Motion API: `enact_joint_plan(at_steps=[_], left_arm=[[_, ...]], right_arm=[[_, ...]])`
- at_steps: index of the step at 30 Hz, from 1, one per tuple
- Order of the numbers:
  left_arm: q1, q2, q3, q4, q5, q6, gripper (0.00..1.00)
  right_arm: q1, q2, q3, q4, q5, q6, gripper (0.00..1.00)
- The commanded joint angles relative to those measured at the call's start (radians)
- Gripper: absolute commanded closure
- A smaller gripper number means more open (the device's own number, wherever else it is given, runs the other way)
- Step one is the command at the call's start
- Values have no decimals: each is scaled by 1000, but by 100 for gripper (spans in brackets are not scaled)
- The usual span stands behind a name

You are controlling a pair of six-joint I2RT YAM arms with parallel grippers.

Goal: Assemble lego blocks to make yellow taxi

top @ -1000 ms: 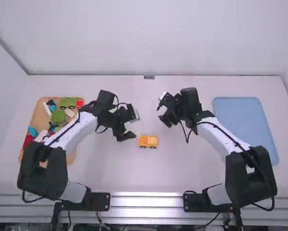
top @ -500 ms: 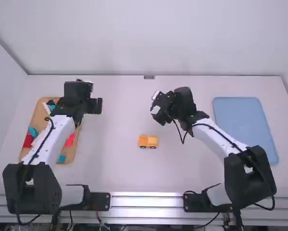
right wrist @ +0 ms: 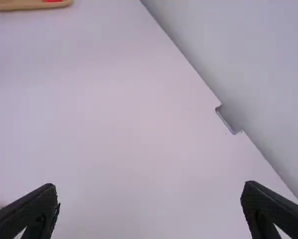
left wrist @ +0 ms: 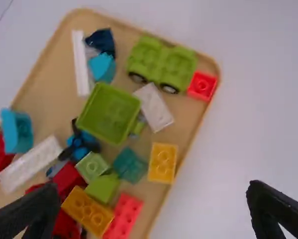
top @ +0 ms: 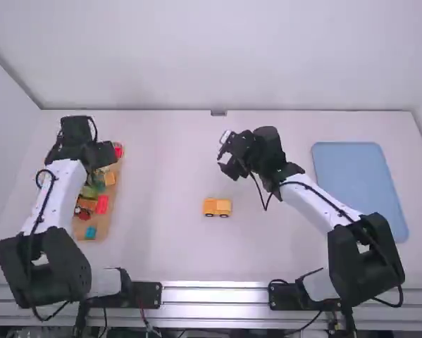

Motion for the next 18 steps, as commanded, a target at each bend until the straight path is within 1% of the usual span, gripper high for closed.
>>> enact_joint_plan(at_steps=[1, 3, 5, 6, 7, 8, 9, 12, 13, 14, 16, 18], left_arm=[[14, 96, 97, -59, -2, -10, 1], [14, 151, 145, -108, 8, -8, 1], [12, 253, 225, -187, 55, 23, 1], [12, 266, 233, -194, 61, 29, 0], [12, 309, 261, -217, 79, 43, 2], [12, 346, 280, -231, 88, 44, 5], [12, 375, 292, -238, 95, 43, 11], [12, 435, 297, -238, 95, 35, 21], [12, 454, 294, -238, 95, 36, 25], [12, 461, 293, -238, 95, 36, 27], [12, 484, 292, -240, 95, 35, 37], [12, 497, 290, -242, 95, 22, 42]], right_arm=[[1, -9, 7, 5, -6, 34, 2], [3, -9, 7, 4, -8, 33, 2], [9, -9, 7, 3, -5, 34, 2], [8, -9, 7, 3, -5, 34, 2], [6, -9, 7, 2, -5, 34, 2], [7, -9, 7, 0, -5, 34, 2], [9, -9, 7, 0, -5, 34, 2], [7, -9, 7, -3, -5, 34, 2], [7, -9, 7, -3, -5, 33, 2], [7, -9, 7, -3, -5, 33, 2], [7, -9, 7, -3, -5, 34, 2], [8, -9, 7, -2, -5, 33, 2]])
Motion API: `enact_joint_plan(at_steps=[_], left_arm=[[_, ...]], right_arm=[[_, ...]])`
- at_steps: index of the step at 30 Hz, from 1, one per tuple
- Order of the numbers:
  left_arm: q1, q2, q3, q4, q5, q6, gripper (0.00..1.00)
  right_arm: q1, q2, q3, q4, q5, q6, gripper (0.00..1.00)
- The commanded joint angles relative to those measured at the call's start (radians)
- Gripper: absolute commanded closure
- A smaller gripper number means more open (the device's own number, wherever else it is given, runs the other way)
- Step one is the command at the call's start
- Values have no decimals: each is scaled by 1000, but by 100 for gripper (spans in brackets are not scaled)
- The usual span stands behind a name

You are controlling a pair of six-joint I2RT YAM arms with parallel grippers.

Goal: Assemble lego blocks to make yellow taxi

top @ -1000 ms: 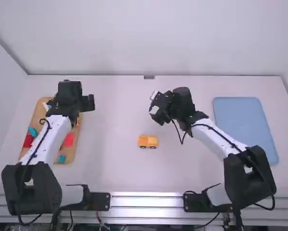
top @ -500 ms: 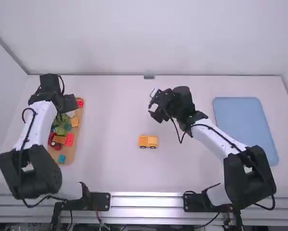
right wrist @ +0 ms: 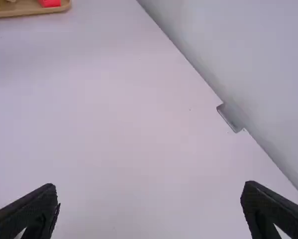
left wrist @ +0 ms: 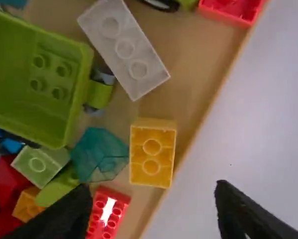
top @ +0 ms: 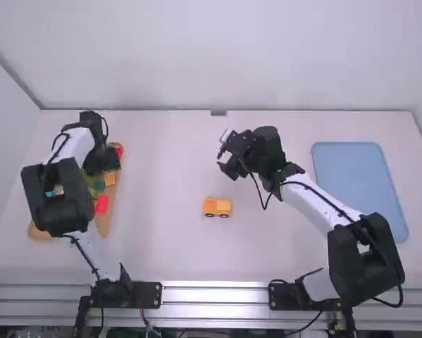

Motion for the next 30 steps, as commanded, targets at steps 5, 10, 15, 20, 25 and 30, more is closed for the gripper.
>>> enact_joint_plan(at_steps=[5, 10, 15, 20, 25, 30], left_arm=[[6, 19, -27, 41, 11, -23, 51], [7, 19, -69, 79, 11, -24, 51], [22, 19, -93, 106, 15, -24, 51], [44, 19, -116, 132, 17, -24, 50], [62, 19, -151, 184, 99, 37, 51], [62, 19, -153, 200, 105, 40, 53]], right_arm=[[6, -8, 7, -3, -5, 10, 2], [6, -8, 7, -4, -5, 10, 2], [6, -8, 7, -5, -5, 11, 2], [7, -8, 7, -5, -5, 11, 2], [6, -8, 7, -5, -5, 11, 2], [7, -8, 7, -5, -5, 11, 2]])
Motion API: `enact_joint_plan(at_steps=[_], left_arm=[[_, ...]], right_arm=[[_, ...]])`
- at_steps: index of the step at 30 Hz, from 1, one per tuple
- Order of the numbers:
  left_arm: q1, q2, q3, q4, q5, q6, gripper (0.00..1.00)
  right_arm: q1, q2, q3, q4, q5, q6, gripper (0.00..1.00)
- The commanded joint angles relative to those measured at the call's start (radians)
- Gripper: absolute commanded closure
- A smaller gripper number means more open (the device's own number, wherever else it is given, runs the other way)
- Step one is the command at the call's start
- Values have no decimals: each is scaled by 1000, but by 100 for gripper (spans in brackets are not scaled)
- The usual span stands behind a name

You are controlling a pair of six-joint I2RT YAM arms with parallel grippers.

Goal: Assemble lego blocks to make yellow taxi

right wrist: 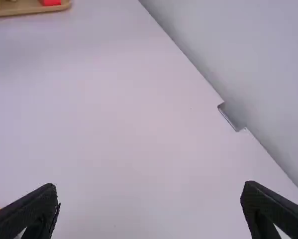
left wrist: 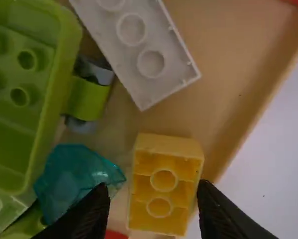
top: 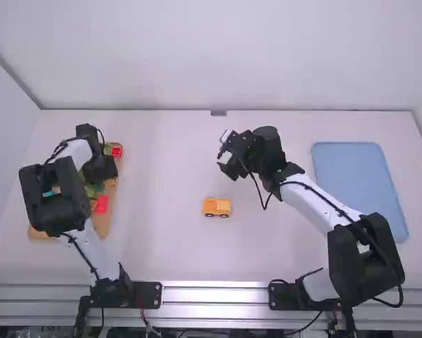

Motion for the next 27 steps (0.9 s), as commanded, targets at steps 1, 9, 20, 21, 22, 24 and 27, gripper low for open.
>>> enact_joint_plan(at_steps=[1, 9, 20, 21, 22, 24, 27], left_arm=[[0, 8, -6, -4, 23, 19, 53], [0, 8, -49, 27, 22, 20, 53], [-4, 8, -67, 60, 3, 26, 60], [-4, 8, -68, 60, 4, 27, 60], [-5, 8, -68, 60, 4, 27, 60], [-5, 8, -68, 60, 4, 26, 64], [-5, 8, -75, 67, 4, 26, 64]], right_arm=[[7, -8, 7, 0, -6, 11, 2], [6, -8, 7, -7, -6, 10, 2], [6, -8, 7, -10, -5, 11, 2], [6, -8, 7, -10, -6, 11, 2], [6, -8, 7, -10, -6, 11, 2], [6, -8, 7, -10, -6, 11, 2], [6, -8, 7, -11, -6, 11, 2]])
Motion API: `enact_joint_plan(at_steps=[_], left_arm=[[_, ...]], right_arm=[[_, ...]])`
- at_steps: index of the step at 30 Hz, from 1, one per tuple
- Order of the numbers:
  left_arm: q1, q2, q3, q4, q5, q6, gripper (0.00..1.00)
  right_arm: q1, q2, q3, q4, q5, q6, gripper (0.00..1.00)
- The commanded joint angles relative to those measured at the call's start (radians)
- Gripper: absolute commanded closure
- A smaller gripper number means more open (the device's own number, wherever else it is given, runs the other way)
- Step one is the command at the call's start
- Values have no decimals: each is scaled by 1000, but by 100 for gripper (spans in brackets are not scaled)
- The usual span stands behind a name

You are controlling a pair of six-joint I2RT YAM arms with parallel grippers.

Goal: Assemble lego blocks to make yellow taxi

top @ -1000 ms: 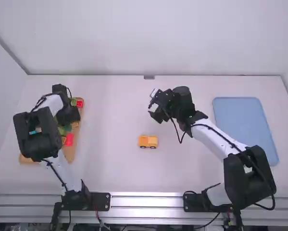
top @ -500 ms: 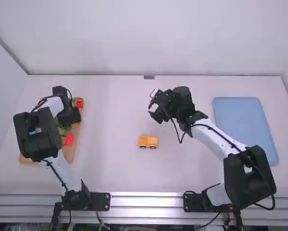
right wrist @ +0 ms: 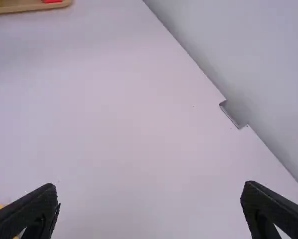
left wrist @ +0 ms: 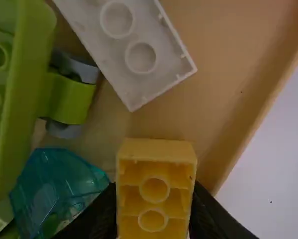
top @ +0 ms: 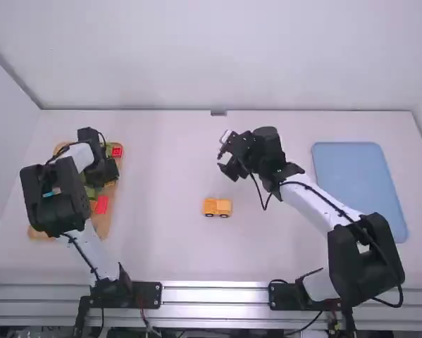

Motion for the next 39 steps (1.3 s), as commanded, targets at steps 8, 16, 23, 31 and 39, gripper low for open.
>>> enact_joint_plan(at_steps=[8, 16, 23, 31, 39], left_arm=[[-3, 10, -28, 2, 10, 11, 62], [-3, 10, -28, 5, 7, 11, 72], [-3, -12, 29, -32, 6, 11, 89], [-5, -186, 53, -101, 11, 10, 96], [-116, -431, -109, 28, 115, 130, 97]], right_arm=[[7, -8, 7, -6, -5, 10, 2], [6, -8, 7, -7, -6, 11, 2], [14, -8, 8, 1, -119, 53, 2], [14, 1, 7, 126, -167, 56, 2], [-5, 95, 10, 358, -308, 238, 2]])
